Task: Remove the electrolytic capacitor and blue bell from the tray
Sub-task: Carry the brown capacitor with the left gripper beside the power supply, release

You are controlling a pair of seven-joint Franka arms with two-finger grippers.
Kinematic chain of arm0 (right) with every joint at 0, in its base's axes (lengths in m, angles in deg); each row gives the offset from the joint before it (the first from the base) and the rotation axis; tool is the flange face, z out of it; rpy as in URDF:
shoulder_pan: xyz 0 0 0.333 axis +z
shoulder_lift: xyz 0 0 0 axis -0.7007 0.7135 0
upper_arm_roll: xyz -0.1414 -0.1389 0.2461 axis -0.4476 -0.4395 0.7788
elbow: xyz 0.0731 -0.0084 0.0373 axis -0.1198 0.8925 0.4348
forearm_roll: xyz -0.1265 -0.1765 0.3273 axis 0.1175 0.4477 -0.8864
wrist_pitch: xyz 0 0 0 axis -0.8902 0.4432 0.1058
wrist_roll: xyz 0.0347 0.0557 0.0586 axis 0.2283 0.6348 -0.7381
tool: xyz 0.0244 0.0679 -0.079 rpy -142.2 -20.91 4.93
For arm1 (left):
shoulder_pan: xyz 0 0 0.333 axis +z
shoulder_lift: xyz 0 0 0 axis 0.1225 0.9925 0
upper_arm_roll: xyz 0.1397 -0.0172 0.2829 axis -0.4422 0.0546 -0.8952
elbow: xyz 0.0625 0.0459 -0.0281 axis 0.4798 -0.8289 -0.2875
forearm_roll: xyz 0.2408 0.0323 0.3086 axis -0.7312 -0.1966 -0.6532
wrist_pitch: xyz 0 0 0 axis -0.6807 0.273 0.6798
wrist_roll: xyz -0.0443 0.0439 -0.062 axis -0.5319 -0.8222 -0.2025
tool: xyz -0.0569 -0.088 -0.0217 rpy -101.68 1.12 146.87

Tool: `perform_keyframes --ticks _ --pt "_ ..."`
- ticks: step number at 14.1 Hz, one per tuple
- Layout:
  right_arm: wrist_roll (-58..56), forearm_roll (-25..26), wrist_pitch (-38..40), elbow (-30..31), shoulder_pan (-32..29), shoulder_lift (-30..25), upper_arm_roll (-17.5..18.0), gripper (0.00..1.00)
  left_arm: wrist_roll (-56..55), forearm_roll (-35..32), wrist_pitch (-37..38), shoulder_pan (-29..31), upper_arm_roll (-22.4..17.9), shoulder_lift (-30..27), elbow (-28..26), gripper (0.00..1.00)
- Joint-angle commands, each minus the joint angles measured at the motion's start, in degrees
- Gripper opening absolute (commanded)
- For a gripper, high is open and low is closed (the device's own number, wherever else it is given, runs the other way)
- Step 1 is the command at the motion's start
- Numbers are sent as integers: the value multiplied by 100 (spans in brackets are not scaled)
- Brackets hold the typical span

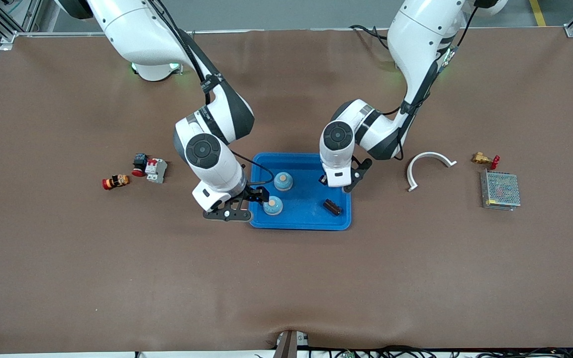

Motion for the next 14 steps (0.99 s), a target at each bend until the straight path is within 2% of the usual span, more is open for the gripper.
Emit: perform_keyframes --ticks 1,5,9,14 --pt "132 115 14 -187 95 126 -52 100 -96 -146 226 -26 -46 -135 230 0" --pt "141 115 -196 -178 191 240 -52 100 288 -305 1122 88 -54 -372 880 0" --pt "141 106 -240 -178 280 363 -52 100 1570 -305 1719 702 -46 -925 872 0" --pt "150 106 -398 -178 394 477 -52 100 3249 -305 2230 1572 -37 -1295 741 0"
